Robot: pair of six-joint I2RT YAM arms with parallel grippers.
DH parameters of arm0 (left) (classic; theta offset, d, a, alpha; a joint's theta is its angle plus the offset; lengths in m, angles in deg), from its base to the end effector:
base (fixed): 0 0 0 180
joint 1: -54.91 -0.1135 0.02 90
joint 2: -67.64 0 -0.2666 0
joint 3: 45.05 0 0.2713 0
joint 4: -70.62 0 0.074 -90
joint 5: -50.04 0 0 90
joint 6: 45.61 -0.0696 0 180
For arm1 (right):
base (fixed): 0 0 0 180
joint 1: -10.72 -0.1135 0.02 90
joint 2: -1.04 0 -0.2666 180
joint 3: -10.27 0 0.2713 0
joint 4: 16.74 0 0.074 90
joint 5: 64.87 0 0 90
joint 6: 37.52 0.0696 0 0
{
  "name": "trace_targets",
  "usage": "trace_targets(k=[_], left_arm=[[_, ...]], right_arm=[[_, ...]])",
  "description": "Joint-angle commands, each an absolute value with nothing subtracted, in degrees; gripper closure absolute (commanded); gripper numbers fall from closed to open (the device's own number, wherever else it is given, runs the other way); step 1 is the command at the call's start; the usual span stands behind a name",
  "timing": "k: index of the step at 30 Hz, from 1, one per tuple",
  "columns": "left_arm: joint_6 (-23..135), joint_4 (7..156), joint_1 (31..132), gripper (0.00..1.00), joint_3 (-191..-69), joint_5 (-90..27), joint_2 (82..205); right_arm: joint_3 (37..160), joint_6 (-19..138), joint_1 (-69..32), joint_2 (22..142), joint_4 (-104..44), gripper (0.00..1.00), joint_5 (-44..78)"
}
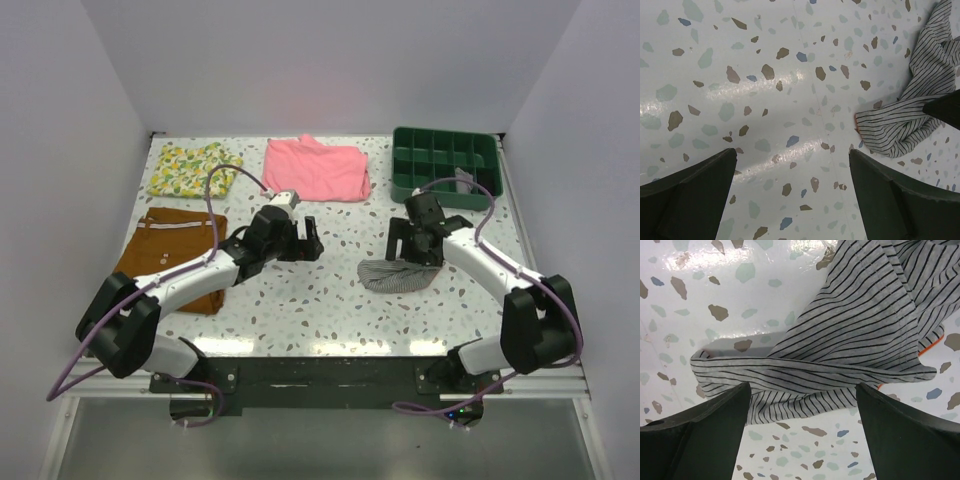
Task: Roll the underwear
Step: Pick up the underwear from the center of the board.
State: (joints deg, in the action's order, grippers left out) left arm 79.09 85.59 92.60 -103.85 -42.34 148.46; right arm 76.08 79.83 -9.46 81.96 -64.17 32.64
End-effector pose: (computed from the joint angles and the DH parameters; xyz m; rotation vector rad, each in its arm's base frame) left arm 0.2737 -0.2078 0.1886 0.0361 2.2942 -0.6372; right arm 0.2902 0.0970 0.1791 0.2081 2.6418 0.1017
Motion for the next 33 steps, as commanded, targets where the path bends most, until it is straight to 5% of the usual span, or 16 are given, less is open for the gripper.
trace_targets(k=[1, 3, 5, 8, 11, 14, 33], left_arm=[[77.4, 83.3, 92.9, 0.0, -103.6, -42.7, 147.0], [77.4, 83.3, 92.9, 0.0, -103.7, -42.7, 147.0], [77.3, 85.3, 92.9, 0.0, -104.1, -42.7, 147.2], [77.4, 85.3, 92.9, 0.0, -104.2, -42.7, 147.1], [77.5, 85.4, 92.9, 0.0, -104.1, -42.9, 147.1], [77.7, 85.5, 92.9, 0.0, -103.7, -43.1, 147.3], [83.3, 89.4, 92.8, 0.0, -100.5, -57.2, 139.2]], right_arm=[[76.7, 80.9, -9.2, 83.1, -62.1, 0.13, 33.2], [76.9, 80.0, -9.2, 84.3, -61.6, 0.18, 33.0], [77.5, 79.1, -9.2, 86.4, -61.5, 0.51, 32.4], [77.5, 78.9, -9.2, 86.6, -60.6, 0.72, 31.5], [77.8, 78.7, -9.2, 86.5, -60.6, 0.79, 31.5], [78.2, 78.3, -9.2, 86.2, -60.7, 1.0, 31.1], [96.2, 75.3, -9.4, 80.1, -61.5, 1.0, 22.1]])
